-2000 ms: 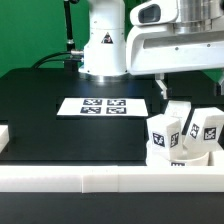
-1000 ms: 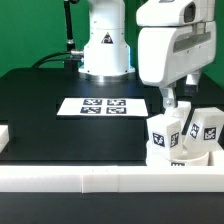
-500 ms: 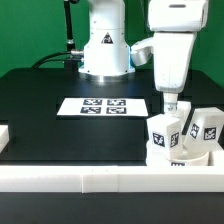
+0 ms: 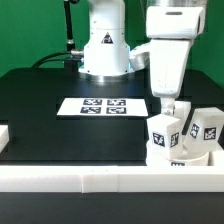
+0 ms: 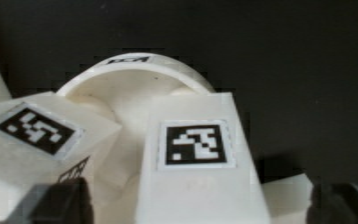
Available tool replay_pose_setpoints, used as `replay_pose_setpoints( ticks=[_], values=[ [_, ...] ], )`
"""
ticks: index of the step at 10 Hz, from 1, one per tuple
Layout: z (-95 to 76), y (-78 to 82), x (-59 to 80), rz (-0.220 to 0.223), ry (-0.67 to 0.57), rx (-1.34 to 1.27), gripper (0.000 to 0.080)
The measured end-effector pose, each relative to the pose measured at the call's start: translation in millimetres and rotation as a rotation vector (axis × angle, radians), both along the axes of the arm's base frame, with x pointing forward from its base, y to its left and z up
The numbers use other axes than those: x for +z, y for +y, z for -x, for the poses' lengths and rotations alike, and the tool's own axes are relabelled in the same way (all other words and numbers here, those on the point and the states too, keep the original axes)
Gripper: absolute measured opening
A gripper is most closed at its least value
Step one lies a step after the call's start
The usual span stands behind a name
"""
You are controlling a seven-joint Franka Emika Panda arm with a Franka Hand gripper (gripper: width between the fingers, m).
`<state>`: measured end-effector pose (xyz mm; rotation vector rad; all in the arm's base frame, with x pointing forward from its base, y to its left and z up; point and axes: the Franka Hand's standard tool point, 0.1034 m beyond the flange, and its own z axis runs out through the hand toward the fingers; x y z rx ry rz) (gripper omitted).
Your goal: Assemble stool
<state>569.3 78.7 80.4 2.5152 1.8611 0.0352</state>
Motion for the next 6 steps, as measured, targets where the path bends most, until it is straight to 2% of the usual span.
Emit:
replay_pose_setpoints(
  ticks=[1,2,3,6],
  values=[
    [0.9,1.4,-1.8,0.000,0.003,-0.008,0.0554],
    [1.4,3.0,-3.1,-0.001,0.004,-0.013,0.0369],
    [1.4,2.9,-3.2,-0.001,0.004,-0.018,0.0335],
    [1.3,1.6,-3.2,-0.002,0.005,-0.085,0.0335]
  ],
)
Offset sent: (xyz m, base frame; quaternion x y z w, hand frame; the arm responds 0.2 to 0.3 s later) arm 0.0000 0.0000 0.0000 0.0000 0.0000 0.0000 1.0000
